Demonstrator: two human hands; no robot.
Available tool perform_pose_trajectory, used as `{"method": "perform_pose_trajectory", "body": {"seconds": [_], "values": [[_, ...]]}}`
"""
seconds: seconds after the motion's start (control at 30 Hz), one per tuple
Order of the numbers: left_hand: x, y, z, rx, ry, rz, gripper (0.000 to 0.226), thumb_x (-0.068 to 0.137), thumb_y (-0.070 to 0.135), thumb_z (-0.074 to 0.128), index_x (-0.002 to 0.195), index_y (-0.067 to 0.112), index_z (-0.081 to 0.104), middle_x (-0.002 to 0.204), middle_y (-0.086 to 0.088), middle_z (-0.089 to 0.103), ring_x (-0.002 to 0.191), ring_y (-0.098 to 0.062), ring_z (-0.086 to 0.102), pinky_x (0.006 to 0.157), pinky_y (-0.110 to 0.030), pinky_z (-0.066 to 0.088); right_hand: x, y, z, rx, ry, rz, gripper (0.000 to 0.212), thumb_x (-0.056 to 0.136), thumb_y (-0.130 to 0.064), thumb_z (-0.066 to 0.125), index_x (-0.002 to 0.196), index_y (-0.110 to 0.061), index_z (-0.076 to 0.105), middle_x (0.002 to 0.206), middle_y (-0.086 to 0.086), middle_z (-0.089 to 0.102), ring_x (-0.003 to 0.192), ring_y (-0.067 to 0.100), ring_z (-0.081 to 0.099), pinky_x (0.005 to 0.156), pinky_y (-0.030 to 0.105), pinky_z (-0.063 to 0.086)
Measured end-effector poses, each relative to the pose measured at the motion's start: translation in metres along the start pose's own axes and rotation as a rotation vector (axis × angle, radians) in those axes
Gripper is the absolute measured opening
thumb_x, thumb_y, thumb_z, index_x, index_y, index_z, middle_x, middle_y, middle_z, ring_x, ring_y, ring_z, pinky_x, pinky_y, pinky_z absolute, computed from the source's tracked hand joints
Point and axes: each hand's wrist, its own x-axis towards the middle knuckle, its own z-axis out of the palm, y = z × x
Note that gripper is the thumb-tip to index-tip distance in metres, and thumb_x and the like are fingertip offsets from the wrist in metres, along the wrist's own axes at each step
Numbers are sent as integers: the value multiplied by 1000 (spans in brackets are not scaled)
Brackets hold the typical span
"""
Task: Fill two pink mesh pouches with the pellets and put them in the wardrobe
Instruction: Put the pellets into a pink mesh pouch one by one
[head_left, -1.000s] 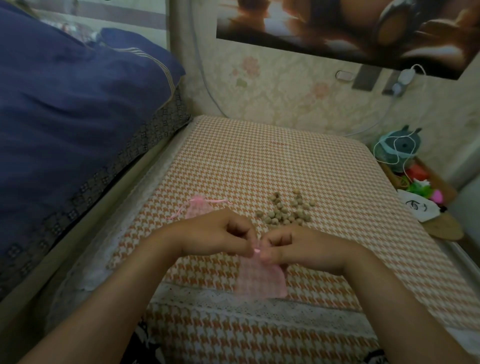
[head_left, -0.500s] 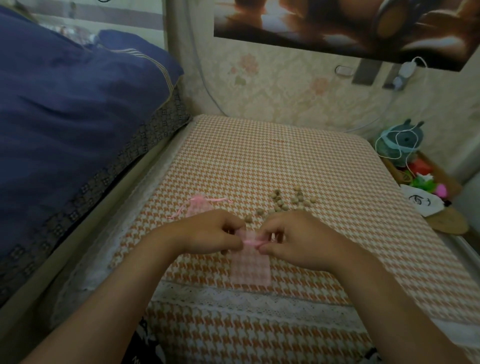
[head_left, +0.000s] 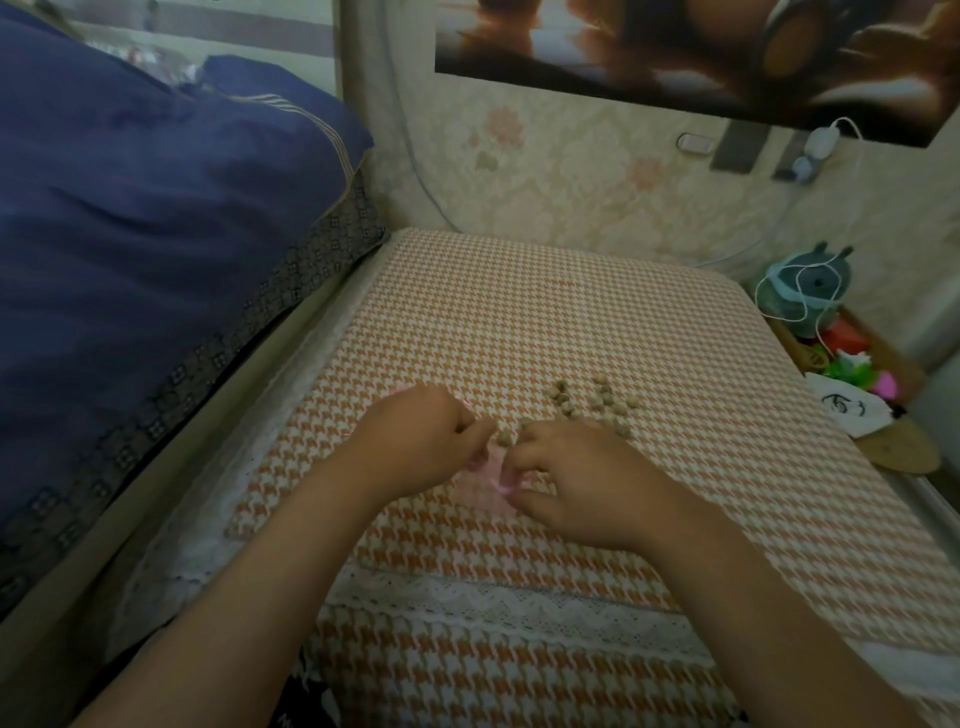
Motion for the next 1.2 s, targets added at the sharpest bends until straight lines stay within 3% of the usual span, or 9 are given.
{"method": "perform_pose_trajectory", "body": {"seconds": [0.13,0.23,0.33,0.43,0.57,0.77,0.87,1.03,1.2], "values": [[0,3,5,29,-21,12,45,89,56,49,73,23,74,61,0,68,56,-15,63,52,-33,50,5,2,4,63,-23,2,22,93,-45,58,112,-41,68,125,-23,52,117,1,48,108,35,35],[1,-4,0,-29,20,-10,30,89,45,53,75,26,73,64,3,67,57,-13,60,50,-26,43,4,12,3,350,63,65,31,93,-32,62,123,-43,61,124,-27,49,114,-7,50,99,22,43],[4,-13,-5,-68,42,-29,22,88,36,54,76,27,70,70,8,67,62,-10,60,56,-29,49,12,25,5,446,300,177,25,96,-20,60,110,-40,61,109,-27,56,92,-3,58,81,22,53],[7,-16,-6,-76,36,-31,17,89,34,54,81,29,69,77,10,69,69,-9,62,65,-32,55,32,42,17,374,330,245,28,97,-16,58,111,-40,62,114,-24,59,84,3,61,81,29,56],[10,-17,-4,-86,11,-16,16,90,33,51,87,35,67,83,13,69,67,-7,59,61,-28,51,59,56,37,169,179,212,26,96,-25,61,119,-37,67,123,-14,62,104,6,60,92,36,52],[12,-21,1,-111,-3,-23,13,89,30,53,90,35,66,85,12,68,71,-8,61,66,-33,55,79,56,54,-42,45,163,22,92,-33,63,112,-34,71,116,-7,67,104,18,64,81,35,53],[17,-20,6,-179,1,-13,15,88,23,55,87,29,68,92,10,67,71,-4,57,62,-25,49,79,60,58,-44,69,156,16,94,-30,58,102,-29,72,107,-5,67,98,21,65,69,30,44],[25,-15,14,-216,-4,-17,15,89,18,56,89,24,69,95,7,67,71,-1,55,58,-16,40,68,60,28,278,344,282,13,91,-29,66,100,-35,71,102,-18,70,91,3,65,84,32,54],[30,-10,18,-186,-8,-1,12,87,27,56,96,30,63,98,11,66,79,-8,60,69,-29,51,49,35,1,525,481,213,13,83,-31,78,94,-36,74,91,-26,70,55,3,59,65,20,52]]}}
